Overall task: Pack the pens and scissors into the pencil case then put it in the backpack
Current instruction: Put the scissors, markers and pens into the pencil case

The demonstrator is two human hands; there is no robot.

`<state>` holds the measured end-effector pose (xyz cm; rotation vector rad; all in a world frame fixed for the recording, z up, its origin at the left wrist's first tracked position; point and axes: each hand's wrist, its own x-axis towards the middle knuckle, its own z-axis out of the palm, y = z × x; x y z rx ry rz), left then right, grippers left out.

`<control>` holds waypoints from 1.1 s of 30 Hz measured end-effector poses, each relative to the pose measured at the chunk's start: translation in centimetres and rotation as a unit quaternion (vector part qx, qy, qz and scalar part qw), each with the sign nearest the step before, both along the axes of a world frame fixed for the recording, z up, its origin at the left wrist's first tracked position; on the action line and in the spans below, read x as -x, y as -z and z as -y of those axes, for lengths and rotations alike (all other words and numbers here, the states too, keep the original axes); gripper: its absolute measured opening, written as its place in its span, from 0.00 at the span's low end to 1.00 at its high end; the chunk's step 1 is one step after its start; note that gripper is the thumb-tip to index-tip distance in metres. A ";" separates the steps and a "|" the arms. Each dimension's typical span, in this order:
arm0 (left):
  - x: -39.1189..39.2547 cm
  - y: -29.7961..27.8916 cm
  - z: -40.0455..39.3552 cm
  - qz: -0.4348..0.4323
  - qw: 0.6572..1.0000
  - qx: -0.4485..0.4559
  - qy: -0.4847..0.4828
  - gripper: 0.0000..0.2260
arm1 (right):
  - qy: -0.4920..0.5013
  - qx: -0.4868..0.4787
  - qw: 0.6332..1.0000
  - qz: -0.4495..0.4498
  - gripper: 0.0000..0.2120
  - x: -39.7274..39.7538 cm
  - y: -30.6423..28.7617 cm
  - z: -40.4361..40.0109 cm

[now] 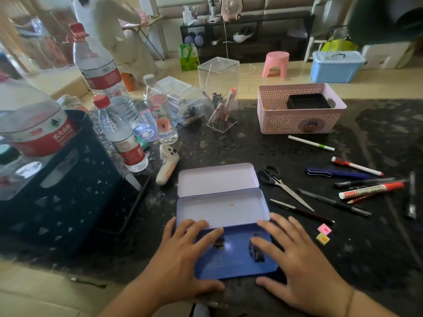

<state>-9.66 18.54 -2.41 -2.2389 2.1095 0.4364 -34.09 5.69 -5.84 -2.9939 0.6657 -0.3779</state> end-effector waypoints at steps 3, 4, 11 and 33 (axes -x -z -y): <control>-0.9 0.4 1.1 0.024 0.999 0.038 -0.005 0.43 | 0.034 -0.031 0.998 -0.051 0.35 -1.1 -0.5 1.5; -1.3 0.6 1.6 0.029 0.998 0.050 -0.008 0.44 | 0.039 -0.035 0.997 -0.065 0.35 -1.7 -0.6 2.1; -4.4 1.1 5.4 0.038 0.996 0.083 -0.021 0.46 | 0.050 -0.093 0.991 -0.081 0.37 -4.8 -1.6 4.9; 5.6 0.7 12.0 -0.080 0.941 0.304 -0.125 0.12 | 0.330 -0.096 0.934 -0.102 0.15 -1.8 -3.4 11.5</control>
